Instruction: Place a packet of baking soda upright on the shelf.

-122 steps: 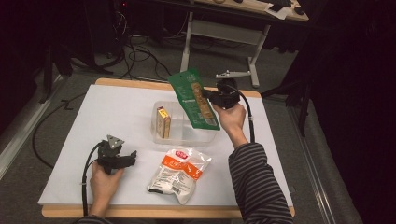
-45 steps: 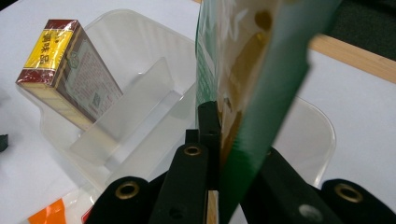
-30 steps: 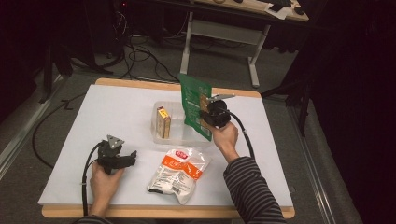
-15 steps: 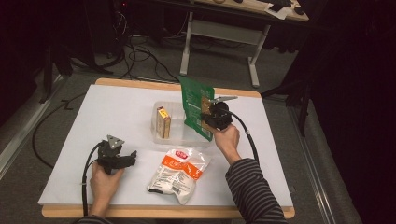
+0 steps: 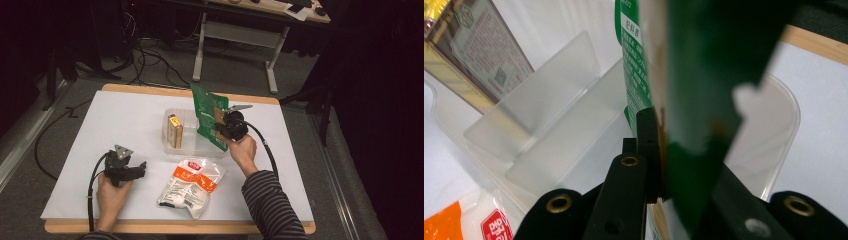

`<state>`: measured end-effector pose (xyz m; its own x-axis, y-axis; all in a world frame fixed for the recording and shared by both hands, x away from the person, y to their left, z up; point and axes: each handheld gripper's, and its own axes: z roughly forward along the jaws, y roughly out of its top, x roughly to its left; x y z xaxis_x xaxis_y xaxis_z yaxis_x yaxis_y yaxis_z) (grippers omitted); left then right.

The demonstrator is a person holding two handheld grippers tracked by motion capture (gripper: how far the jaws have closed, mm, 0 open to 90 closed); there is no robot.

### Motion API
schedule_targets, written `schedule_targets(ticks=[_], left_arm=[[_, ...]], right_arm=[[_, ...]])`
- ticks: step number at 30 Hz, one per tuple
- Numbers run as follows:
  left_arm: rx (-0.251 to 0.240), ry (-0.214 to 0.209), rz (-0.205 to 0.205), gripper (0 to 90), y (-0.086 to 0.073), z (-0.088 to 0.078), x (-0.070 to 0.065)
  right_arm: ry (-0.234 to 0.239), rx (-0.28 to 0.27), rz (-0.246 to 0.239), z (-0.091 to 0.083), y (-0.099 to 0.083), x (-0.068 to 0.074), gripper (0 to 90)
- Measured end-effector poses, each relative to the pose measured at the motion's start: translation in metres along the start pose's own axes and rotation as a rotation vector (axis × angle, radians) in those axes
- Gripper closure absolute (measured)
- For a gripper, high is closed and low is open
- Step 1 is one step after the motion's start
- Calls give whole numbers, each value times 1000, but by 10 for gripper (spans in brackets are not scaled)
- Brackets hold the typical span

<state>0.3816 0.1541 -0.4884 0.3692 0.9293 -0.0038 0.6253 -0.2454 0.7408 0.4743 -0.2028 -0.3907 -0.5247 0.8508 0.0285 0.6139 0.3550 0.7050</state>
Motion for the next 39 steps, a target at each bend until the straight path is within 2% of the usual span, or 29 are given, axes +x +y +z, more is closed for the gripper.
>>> schedule_targets(ticks=[6,7,12,13,14,18,22,24,26,32,34,39], left_arm=[[0,0,0,189,0,0,0],[5,-2,4,188,0,0,0],[6,-2,3,188,0,0,0],[3,-1,0,188,0,0,0],[3,-2,0,188,0,0,0],[4,-2,-1,188,0,0,0],[5,-2,2,188,0,0,0],[6,-2,3,188,0,0,0],[5,-2,3,188,0,0,0],[1,-1,0,188,0,0,0],[6,-1,4,188,0,0,0],[5,-2,3,188,0,0,0]], right_arm=[[-12,14,5,2,-11,-5,898],[0,-1,30,0,-13,-9,898],[-12,11,13,0,-11,-7,878],[-3,20,26,1,-12,-9,755],[4,26,34,0,-12,-11,720],[8,3,53,-6,-12,-17,679],[4,-23,55,-12,-10,-18,732],[-4,-17,58,-15,-12,-20,850],[0,-14,54,-16,-13,-21,896],[-4,-6,60,-15,-14,-19,900],[-10,-5,47,-15,-13,-19,895],[0,-9,45,-14,-16,-19,776]])
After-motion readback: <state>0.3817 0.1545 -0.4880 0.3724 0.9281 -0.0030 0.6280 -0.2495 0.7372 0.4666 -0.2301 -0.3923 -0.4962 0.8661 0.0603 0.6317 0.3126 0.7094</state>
